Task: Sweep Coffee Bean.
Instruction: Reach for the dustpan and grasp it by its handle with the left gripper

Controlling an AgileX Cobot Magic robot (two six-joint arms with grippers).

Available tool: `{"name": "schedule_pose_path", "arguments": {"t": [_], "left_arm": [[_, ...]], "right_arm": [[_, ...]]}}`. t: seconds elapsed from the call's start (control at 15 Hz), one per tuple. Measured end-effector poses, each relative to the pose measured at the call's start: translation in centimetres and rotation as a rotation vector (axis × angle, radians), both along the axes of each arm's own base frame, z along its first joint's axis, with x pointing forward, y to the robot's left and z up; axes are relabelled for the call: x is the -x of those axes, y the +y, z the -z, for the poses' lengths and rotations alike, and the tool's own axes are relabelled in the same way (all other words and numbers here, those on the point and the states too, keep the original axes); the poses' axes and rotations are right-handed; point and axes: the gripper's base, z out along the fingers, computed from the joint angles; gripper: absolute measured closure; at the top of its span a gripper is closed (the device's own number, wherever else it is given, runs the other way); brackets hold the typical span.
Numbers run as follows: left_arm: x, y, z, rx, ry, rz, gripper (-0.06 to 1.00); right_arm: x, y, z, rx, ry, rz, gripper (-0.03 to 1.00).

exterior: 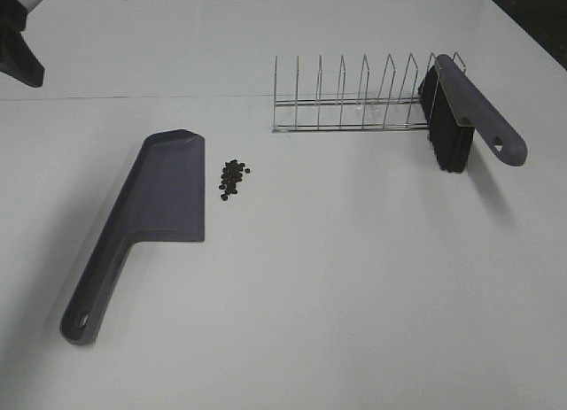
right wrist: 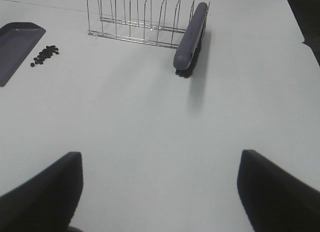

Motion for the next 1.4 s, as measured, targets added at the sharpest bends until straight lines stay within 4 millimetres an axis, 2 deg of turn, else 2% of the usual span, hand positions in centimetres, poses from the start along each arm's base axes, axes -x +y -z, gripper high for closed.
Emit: {"name": "schedule_pose_path", "arguments": {"t": [0.2,0.27,0.6,0.8,1.0,1.4], "left_arm": [[-2.4,-1.5,2.5,-0.001,0.146,0.043,0.3],[-3.0,-3.5,5.0,-0.015,0.229,0.087,0.3],[-2.8,-7.5,9.9,-0.18,0.367,0.16,0.3],[-2.4,-9.4,11.9,-0.216,0.414,0.197,0.3],[-2.2,-9.7,13.5,-0.239,0.477,0.176,0.29],[-2.1,-9.0,13.8,-0.315,0.506,0.12,0.29]], "right_arm": [[0.0,0.0,0.0,0.0,0.0,0.0,0.26],[0.0,0.0,0.0,0.0,0.0,0.0,0.26],[0.0,0.0,0.0,0.0,0.0,0.0,0.26],[0.0,0.0,0.0,0.0,0.0,0.0,0.26],[0.0,0.0,0.0,0.0,0.0,0.0,0.26],[0.0,0.0,0.0,0.0,0.0,0.0,0.26]]}}
